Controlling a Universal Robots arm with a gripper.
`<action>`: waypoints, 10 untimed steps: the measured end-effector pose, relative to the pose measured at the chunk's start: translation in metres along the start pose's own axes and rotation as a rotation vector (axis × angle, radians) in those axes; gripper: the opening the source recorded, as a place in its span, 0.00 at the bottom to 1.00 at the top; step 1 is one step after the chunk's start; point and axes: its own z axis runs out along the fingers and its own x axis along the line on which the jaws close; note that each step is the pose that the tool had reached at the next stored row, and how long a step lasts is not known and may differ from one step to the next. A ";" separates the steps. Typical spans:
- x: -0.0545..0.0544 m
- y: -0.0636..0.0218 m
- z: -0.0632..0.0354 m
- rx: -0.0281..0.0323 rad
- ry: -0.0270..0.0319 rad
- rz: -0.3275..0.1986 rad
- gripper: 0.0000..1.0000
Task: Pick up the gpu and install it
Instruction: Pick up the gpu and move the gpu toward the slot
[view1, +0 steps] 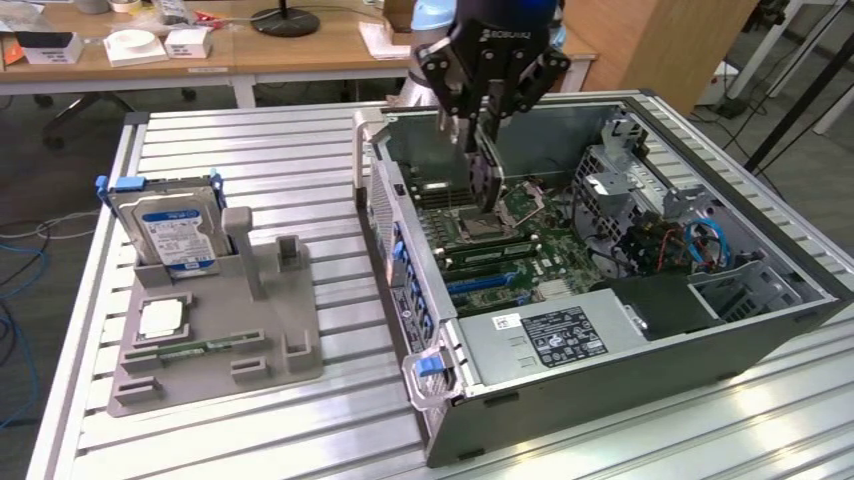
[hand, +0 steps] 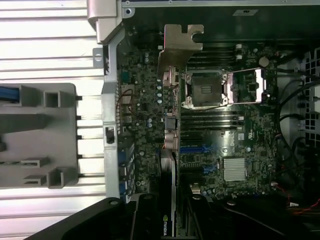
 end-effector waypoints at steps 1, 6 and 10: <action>-0.003 0.0002 0.0001 0.0000 0.0000 0.000 0.26; -0.020 0.0011 0.0004 0.0000 0.0002 0.000 0.26; -0.034 0.0019 0.0006 0.0001 0.0005 0.000 0.26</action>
